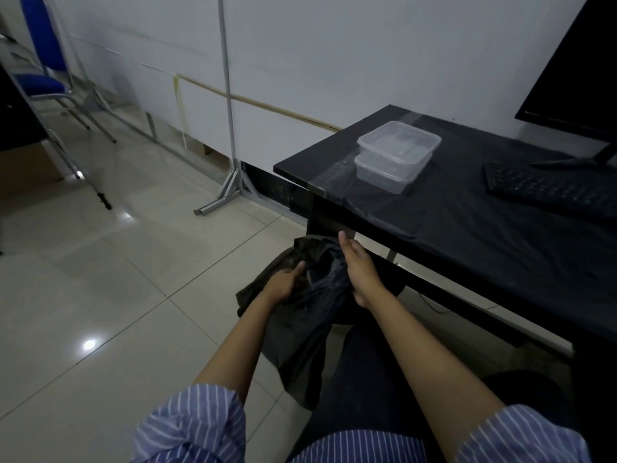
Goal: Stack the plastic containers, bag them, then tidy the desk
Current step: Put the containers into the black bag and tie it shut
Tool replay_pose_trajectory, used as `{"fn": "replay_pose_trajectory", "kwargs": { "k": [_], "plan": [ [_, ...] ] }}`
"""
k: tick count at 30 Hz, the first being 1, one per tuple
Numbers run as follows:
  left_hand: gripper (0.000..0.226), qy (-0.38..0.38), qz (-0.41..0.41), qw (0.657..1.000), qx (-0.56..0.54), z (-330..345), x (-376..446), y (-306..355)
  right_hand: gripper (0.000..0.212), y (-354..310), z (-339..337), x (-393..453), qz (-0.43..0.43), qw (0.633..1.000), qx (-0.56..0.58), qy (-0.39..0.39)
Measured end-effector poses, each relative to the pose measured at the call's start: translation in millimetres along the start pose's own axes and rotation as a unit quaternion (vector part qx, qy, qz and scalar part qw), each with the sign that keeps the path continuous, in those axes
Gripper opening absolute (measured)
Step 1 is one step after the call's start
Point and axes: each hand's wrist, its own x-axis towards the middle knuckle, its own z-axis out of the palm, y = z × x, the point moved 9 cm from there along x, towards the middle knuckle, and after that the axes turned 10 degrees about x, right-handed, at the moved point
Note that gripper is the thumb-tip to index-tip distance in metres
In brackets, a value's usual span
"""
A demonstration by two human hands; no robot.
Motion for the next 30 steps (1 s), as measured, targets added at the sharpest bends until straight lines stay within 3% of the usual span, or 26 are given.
{"fn": "replay_pose_trajectory", "kwargs": {
  "k": [4,7,9,11,19,27,30],
  "plan": [
    [0.064,0.024,0.03,0.999,0.021,-15,2,8,0.059,-1,-11,-2,0.005,1.0,0.003,0.016],
    [0.056,0.15,0.057,0.987,-0.01,-52,-1,18,0.06,-2,-17,-4,0.007,1.0,0.003,0.028],
    [0.053,0.238,0.092,0.963,-0.086,-78,-9,33,0.059,-3,-18,-6,0.011,0.999,0.011,0.03],
    [0.051,0.274,0.141,0.942,-0.134,-94,-18,61,0.056,-3,-18,-7,0.017,0.999,0.015,0.029],
    [0.042,0.281,0.264,0.905,-0.178,-119,-22,204,0.046,-19,-23,-17,0.001,0.999,0.022,0.024],
    [0.056,0.207,0.177,0.959,-0.083,-93,5,261,0.034,-27,-27,-23,0.006,0.999,0.022,0.031],
    [0.086,0.186,0.145,0.971,-0.043,-85,18,258,0.033,-28,-28,-24,0.002,0.999,0.028,0.028]
  ]
}}
